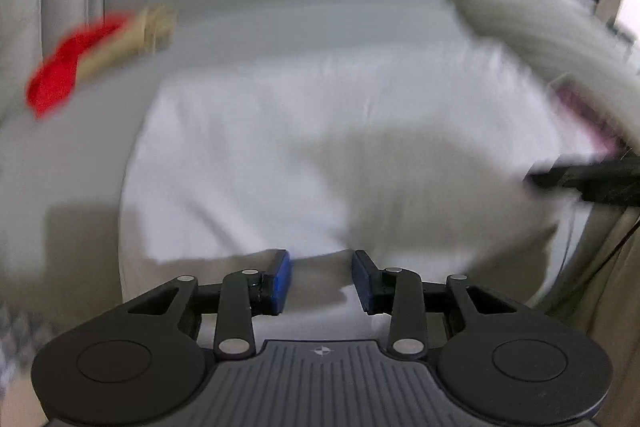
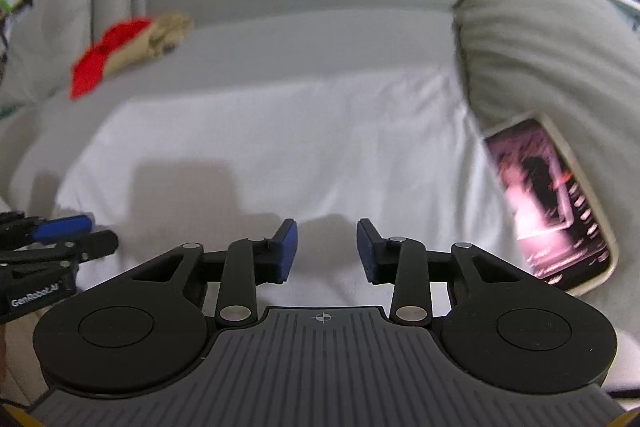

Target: Fold clothes

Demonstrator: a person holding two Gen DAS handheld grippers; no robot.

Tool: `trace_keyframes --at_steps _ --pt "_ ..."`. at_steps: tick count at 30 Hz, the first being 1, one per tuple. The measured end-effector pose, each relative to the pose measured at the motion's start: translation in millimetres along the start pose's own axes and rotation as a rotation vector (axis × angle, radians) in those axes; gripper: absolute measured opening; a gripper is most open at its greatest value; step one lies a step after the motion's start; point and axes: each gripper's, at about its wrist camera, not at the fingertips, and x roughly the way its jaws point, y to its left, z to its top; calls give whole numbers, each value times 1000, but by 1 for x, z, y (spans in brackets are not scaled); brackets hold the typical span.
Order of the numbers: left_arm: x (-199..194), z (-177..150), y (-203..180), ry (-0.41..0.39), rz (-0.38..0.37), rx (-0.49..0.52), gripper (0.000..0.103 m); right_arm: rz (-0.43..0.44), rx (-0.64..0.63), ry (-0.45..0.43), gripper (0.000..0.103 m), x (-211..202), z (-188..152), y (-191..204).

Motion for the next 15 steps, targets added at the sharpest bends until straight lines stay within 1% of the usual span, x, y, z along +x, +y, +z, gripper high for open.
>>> trace_keyframes --at_steps 1,2,3,4,5,6,7,9,10,12,13,15 --pt "1 -6 2 39 -4 -18 35 3 -6 27 39 3 -5 -1" --pt "0 -10 8 81 -25 -46 34 7 -14 30 39 -2 -9 -2" --pt "-3 -14 13 116 -45 -75 33 9 -16 66 39 -7 -11 -3" --pt "-8 -18 19 124 -61 -105 33 14 13 127 42 -11 -11 -7" --pt "-13 -20 25 126 -76 -132 32 35 77 218 42 -11 -12 -14" --pt "-20 -20 29 104 -86 -146 33 61 142 296 42 -12 -12 -21" --pt "-27 -17 35 70 -87 -163 34 102 200 308 42 -17 -11 -29" --pt "-40 -8 48 3 -91 -203 34 127 237 229 44 -31 -3 -37" --pt "-44 0 57 -32 -99 -234 35 126 243 177 50 -38 4 -39" --pt "-50 18 82 -95 -113 -317 35 161 260 90 51 -48 20 -42" --pt "-52 27 94 -120 -119 -356 35 193 276 65 51 -49 29 -43" --pt "-50 47 119 -153 -128 -427 39 248 297 47 51 -47 49 -42"
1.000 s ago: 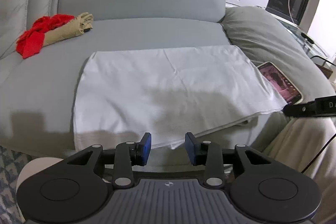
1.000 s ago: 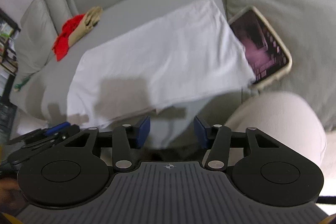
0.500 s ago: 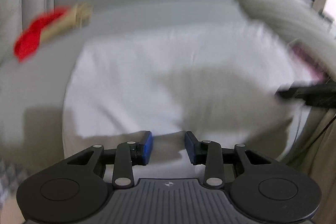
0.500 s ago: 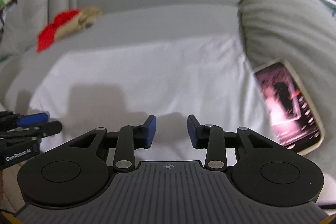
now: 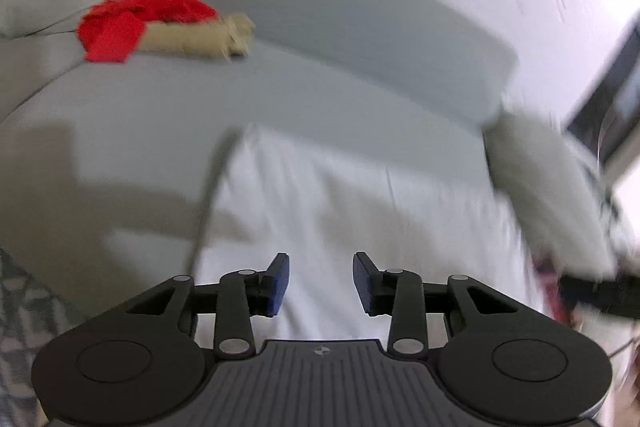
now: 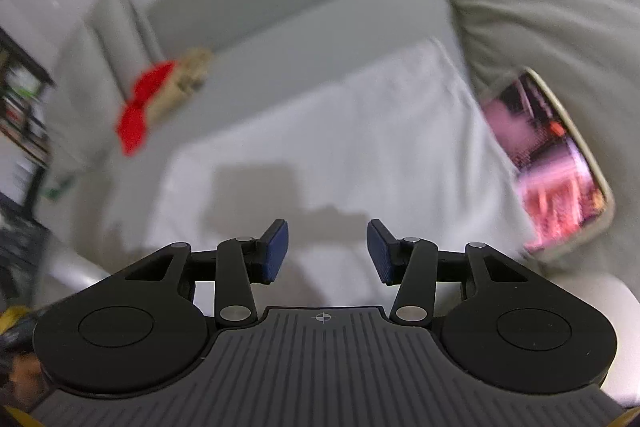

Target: Fold clothes

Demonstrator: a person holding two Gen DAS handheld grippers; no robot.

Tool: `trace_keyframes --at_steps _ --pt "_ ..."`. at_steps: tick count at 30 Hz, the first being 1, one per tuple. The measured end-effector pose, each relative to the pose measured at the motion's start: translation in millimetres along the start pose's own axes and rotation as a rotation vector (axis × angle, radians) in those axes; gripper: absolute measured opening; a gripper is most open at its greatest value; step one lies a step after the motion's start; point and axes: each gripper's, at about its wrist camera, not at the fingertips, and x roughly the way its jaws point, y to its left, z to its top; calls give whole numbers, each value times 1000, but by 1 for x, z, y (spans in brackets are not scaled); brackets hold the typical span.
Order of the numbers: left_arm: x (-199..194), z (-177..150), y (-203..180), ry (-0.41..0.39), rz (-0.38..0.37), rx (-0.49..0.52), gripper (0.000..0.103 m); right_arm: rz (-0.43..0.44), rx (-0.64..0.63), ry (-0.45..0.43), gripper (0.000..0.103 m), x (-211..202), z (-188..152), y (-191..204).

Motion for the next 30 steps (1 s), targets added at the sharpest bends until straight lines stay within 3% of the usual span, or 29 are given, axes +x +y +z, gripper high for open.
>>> trace_keyframes --at_steps 4,9,13,15,18,22,26,30 --pt "32 50 31 -24 24 -99 41 47 -25 6 51 25 31 20" --pt "96 80 68 39 73 -246 31 28 -39 76 51 97 46 31" --pt "132 86 82 85 -11 -328 28 -57 -54 158 39 155 45 27" --pt "146 89 86 103 -54 -365 28 -82 -69 155 31 163 39 24" --pt "161 94 92 114 -46 -410 28 -87 -106 154 31 163 34 26" --pt "165 91 104 105 -115 -522 28 -78 -109 161 31 164 35 23" --pt "167 82 111 121 -177 -602 16 -66 -94 162 31 165 36 19" --pt "167 73 120 105 -226 -709 15 -68 -96 162 31 167 37 22"
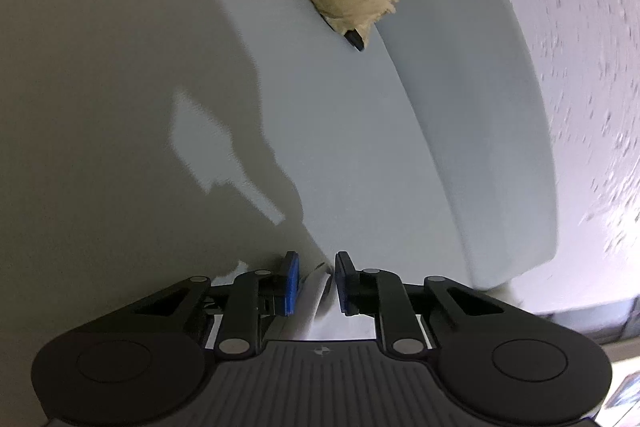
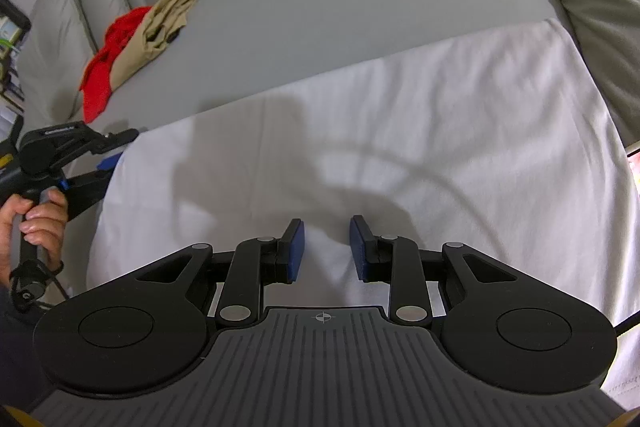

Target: Fold clothes

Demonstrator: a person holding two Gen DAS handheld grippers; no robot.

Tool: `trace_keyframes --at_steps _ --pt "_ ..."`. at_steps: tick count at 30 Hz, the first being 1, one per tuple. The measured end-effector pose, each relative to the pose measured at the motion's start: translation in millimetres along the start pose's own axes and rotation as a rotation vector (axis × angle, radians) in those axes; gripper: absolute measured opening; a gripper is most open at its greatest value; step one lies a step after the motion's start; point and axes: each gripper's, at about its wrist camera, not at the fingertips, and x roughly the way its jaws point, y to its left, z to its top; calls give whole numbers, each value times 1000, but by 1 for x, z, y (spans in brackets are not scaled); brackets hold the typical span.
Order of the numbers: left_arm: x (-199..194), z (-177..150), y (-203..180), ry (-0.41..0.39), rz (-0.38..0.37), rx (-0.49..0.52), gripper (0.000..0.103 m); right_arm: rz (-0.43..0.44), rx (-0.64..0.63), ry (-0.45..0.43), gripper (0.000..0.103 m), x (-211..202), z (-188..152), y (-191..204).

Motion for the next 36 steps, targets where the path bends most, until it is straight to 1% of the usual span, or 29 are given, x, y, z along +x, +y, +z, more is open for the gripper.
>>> trace_keyframes --at_steps 1,2,3,5,6,8,12,13,14,16,17,18,19,20,22,24,25,27,28,29,30,32,33,36 --pt "0 -1 3 6 -20 -24 14 -2 -4 -1 31 0 0 0" --pt "0 -2 6 9 -37 -47 4 -3 -7 -2 32 0 0 1" --pt "-1 -4 8 -3 -42 -60 2 -5 -10 -2 31 0 0 1" --pt "-10 -8 8 -71 -19 -51 1 -7 -13 -3 31 0 0 1" --pt "-17 -9 7 -112 9 -36 1 -7 -12 -2 31 -1 0 0" --pt "-29 -12 1 -171 74 25 1 -8 -13 -1 32 -1 0 0" --pt "-52 -26 -23 -289 274 225 0 -8 -13 -4 31 -1 0 -1" --pt "-59 -29 -27 -292 276 246 0 -10 -12 -6 31 -1 -1 -1" --pt "-66 -33 -30 -289 275 264 1 -10 -9 -10 31 -1 -1 -1" --pt "-78 -48 -37 -245 259 309 9 -11 -7 -24 32 -2 -4 -1" --pt "-83 -58 -42 -223 254 345 17 -11 -8 -34 33 -3 -5 -1" --pt "-88 -70 -50 -205 250 395 23 -10 -9 -45 34 -4 -7 -1" --pt "-90 -82 -61 -178 244 452 26 -8 -5 -62 35 -6 -9 0" --pt "-91 -92 -69 -150 238 505 31 -8 6 -84 35 -11 -11 2" --pt "-88 -110 -78 -81 230 580 31 -5 25 -129 38 -22 -15 5" --pt "-79 -132 -93 -5 223 650 31 15 2 -175 38 -33 -15 10" --pt "-70 -141 -102 24 222 676 31 26 -8 -193 38 -37 -13 13" --pt "-47 -155 -121 69 212 726 32 69 1 -199 38 -37 0 15" --pt "-36 -160 -130 70 205 736 32 101 25 -192 38 -32 10 13" --pt "-21 -159 -135 60 204 723 31 135 51 -185 38 -28 20 11" --pt "-2 -148 -136 52 195 691 29 170 87 -179 38 -22 29 6" --pt "14 -143 -134 43 149 609 29 224 159 -177 38 -9 45 -4" --pt "21 -139 -131 25 137 598 29 258 195 -170 38 -1 50 -12" --pt "41 -126 -114 -47 172 599 27 362 302 -146 38 23 64 -38"
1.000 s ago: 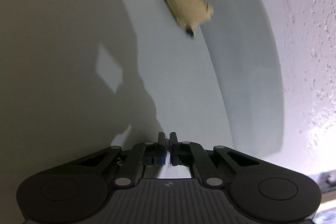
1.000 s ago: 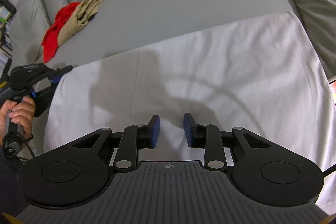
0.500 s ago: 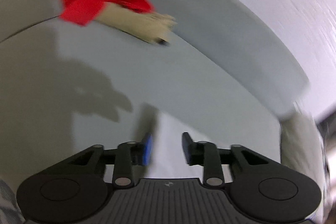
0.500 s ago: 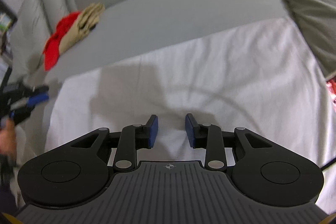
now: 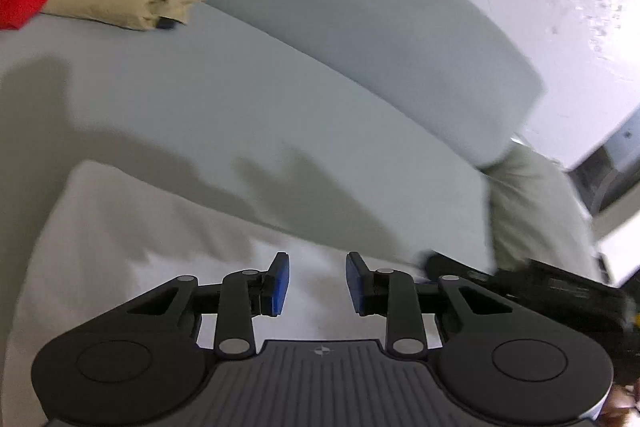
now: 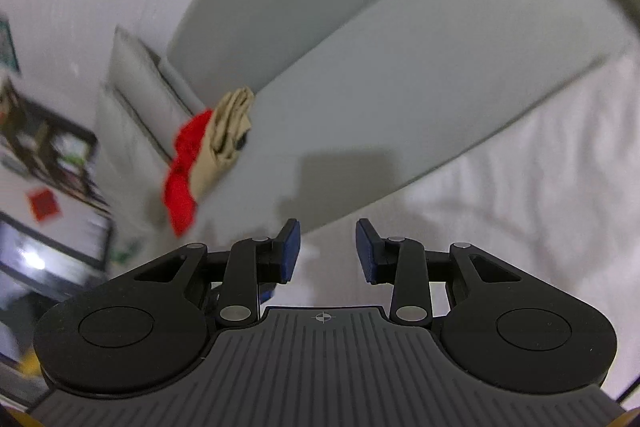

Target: Fold clothes

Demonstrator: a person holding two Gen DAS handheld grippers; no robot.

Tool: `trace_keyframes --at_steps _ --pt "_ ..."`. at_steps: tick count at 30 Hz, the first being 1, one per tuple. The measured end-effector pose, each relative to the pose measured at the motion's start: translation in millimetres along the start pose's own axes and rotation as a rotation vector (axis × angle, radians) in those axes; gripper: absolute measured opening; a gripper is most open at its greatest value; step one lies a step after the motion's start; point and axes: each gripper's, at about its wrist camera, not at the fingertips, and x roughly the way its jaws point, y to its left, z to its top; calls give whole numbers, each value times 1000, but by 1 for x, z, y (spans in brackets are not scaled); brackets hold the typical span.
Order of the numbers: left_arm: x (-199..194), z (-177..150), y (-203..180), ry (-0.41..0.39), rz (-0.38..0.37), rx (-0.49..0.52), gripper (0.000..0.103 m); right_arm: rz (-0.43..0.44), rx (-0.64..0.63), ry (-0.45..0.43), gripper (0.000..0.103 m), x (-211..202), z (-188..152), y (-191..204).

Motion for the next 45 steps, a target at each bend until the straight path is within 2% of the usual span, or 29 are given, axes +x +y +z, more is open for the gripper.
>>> trace_keyframes --at_steps 2,4,5,6,7,9,11,13,15,16,17,19,21,23,24,26,28,30,32,35,36,39,43,45 --pt "9 4 24 -28 36 -58 25 34 73 6 38 7 8 -25" --pt "14 10 51 -60 68 -131 21 11 103 -17 35 8 13 -47" --pt "15 12 64 -78 83 -165 15 -9 118 -45 22 3 17 -57" --pt "13 15 76 -100 99 -197 14 -28 133 -73 16 -1 21 -67" --pt "10 18 88 -121 119 -226 14 -47 149 -102 6 -5 25 -76" --pt "4 23 104 -158 198 -262 14 -133 176 -200 2 -18 33 -94" --pt "-4 28 118 -191 281 -294 14 -250 196 -321 1 -36 41 -107" --pt "-13 31 122 -204 333 -295 16 -362 186 -398 1 -48 48 -111" --pt "-23 33 117 -208 401 -263 20 -513 159 -436 4 -53 52 -106" --pt "-31 33 115 -202 425 -233 23 -585 152 -453 10 -57 52 -102" --pt "-39 32 112 -193 440 -202 31 -607 152 -461 11 -61 51 -98" --pt "-57 26 97 -161 407 -133 34 -606 149 -474 11 -72 45 -87" --pt "-78 14 68 -130 352 -70 37 -543 104 -469 15 -88 33 -65" --pt "-99 0 47 -83 275 7 42 -496 20 -445 35 -106 12 -36" --pt "-110 -9 34 -53 236 52 49 -475 -23 -432 39 -115 1 -20" --pt "-134 -32 11 19 159 149 56 -431 -112 -425 43 -138 -29 5" --pt "-152 -56 2 60 123 200 59 -388 -189 -417 49 -160 -68 28" --pt "-169 -80 -8 92 97 234 60 -365 -231 -398 49 -180 -103 39" --pt "-173 -102 -14 116 101 268 61 -361 -267 -359 50 -193 -134 45" --pt "-159 -130 -25 96 185 386 63 -402 -329 -284 50 -190 -159 44" --pt "-148 -132 -26 67 228 413 63 -423 -355 -264 50 -186 -164 44" --pt "-119 -136 -28 -1 312 426 60 -505 -448 -237 50 -162 -167 44" --pt "-93 -140 -36 -93 316 482 60 -576 -560 -219 51 -133 -167 46" --pt "-82 -146 -37 -76 346 515 62 -602 -600 -178 53 -119 -167 41"
